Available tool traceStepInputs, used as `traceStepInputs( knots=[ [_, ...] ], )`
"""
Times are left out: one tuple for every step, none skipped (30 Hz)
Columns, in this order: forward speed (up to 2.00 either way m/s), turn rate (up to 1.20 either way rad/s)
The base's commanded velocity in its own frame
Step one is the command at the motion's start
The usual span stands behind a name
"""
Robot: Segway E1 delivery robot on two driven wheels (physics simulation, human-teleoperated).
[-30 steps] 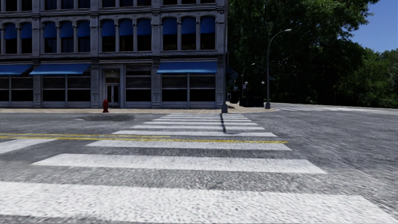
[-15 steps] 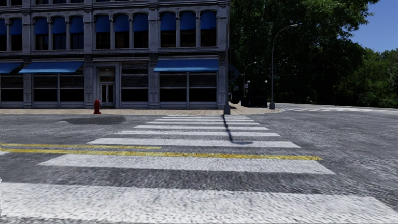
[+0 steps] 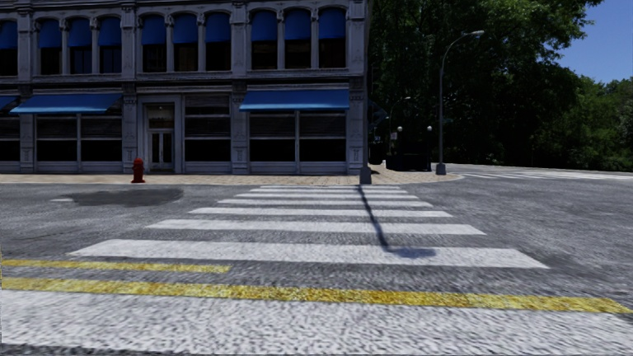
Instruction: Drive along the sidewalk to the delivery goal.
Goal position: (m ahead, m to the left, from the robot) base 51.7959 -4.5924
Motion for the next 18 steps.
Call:
traceStepInputs(
  knots=[
    [2.00,0.00],
    [2.00,0.00],
    [2.00,0.00],
    [2.00,0.00],
    [2.00,0.00],
    [2.00,0.00],
    [2.00,0.00],
    [2.00,0.00],
    [2.00,0.00],
    [2.00,0.00],
    [2.00,0.00],
    [2.00,0.00],
    [2.00,0.00],
    [2.00,0.00],
    [2.00,0.00],
    [2.00,0.00],
    [2.00,0.00],
    [2.00,0.00]
  ],
)
